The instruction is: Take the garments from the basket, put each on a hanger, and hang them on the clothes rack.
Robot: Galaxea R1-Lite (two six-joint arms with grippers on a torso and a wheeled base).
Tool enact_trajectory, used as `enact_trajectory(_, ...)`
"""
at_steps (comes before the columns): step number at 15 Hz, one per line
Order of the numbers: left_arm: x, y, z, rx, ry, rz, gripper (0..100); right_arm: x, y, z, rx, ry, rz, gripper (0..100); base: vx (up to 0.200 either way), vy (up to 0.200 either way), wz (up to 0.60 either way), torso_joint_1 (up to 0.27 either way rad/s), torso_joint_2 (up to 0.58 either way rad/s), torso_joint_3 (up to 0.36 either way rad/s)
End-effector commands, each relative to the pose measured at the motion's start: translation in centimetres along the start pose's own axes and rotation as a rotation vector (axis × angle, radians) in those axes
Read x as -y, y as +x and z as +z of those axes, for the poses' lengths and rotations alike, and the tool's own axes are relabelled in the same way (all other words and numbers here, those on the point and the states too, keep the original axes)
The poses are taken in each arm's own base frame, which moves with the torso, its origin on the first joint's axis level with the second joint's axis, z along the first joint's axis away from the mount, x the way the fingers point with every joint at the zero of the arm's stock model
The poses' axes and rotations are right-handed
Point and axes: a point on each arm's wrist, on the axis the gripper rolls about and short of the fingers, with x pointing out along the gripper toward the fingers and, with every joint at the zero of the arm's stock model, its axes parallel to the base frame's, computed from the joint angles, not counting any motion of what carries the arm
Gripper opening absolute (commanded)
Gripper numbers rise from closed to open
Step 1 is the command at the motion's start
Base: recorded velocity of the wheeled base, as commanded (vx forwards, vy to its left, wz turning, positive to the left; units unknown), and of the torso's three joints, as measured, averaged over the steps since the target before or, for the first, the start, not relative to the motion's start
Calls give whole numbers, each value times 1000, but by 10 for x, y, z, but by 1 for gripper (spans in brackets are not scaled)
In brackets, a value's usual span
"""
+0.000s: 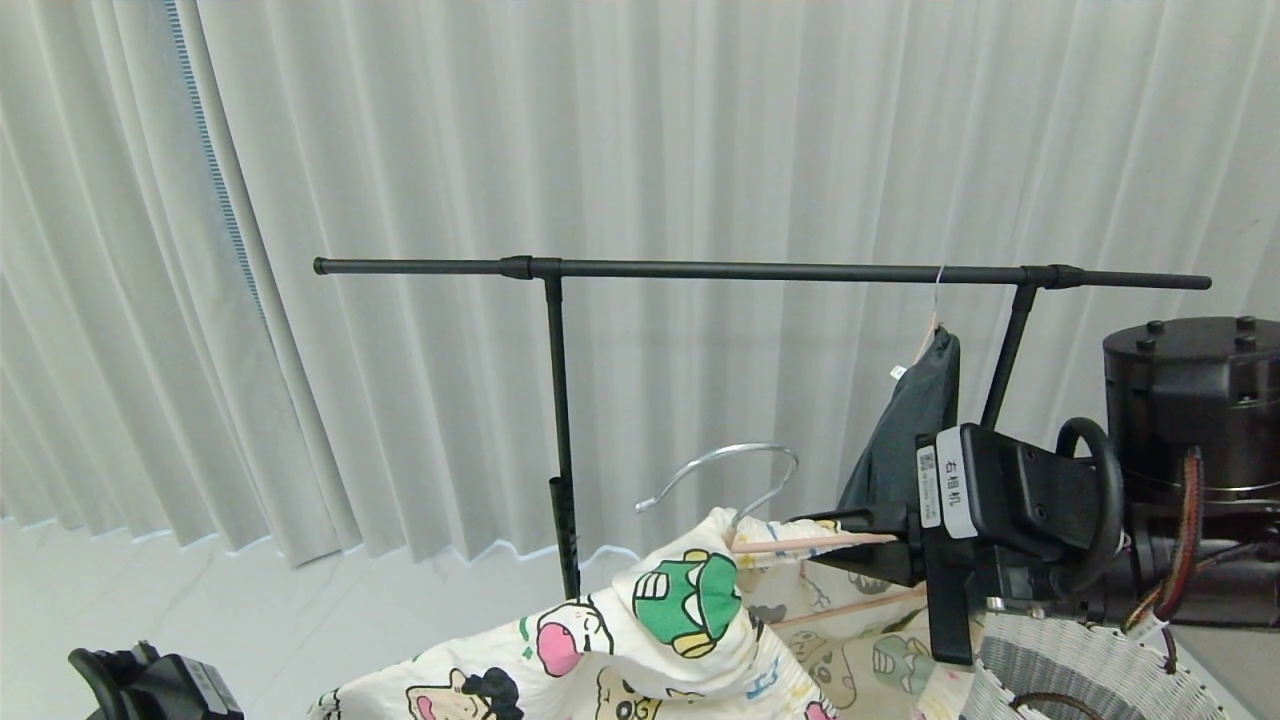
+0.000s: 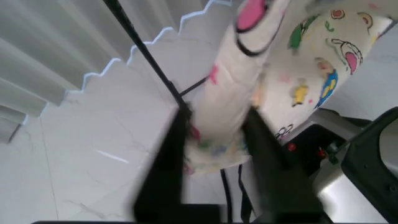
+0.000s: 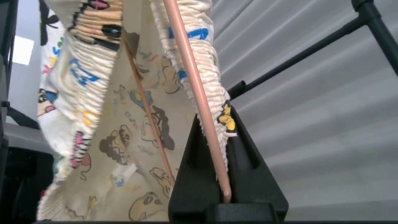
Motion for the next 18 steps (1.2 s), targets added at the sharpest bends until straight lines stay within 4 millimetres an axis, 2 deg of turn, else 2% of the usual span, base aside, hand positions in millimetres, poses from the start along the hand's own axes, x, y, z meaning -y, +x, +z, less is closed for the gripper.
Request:
enact_trajectory(1, -1, 1, 0, -4, -3, 4, 0, 0, -3, 3, 10, -6, -4, 0, 0, 0, 0, 0, 0, 0)
enact_trajectory(3, -2, 1, 0, -10, -16, 19, 0, -1, -5, 4, 10, -7, -12, 0, 0, 0, 0, 0, 0, 0)
enact_trajectory(7, -25, 4, -6, -89, -181, 231, 0, 6, -15, -4, -18, 21, -56, 0, 0, 0, 0, 0, 0, 0)
enact_trajectory(10, -34, 6, -8, -131, -247, 301, 0, 7, -18, -4, -17, 43, -70, 0, 0, 0, 0, 0, 0, 0)
enact_trajectory(14, -37, -1, 9, -20, -329, 298, 0, 9, -23, -10, -55, 79, -78, 0, 0, 0, 0, 0, 0, 0)
enact_trajectory(18, -30, 2, -6, -76, -301, 270, 0, 11, -23, -9, -51, 105, -84, 0, 0, 0, 0, 0, 0, 0)
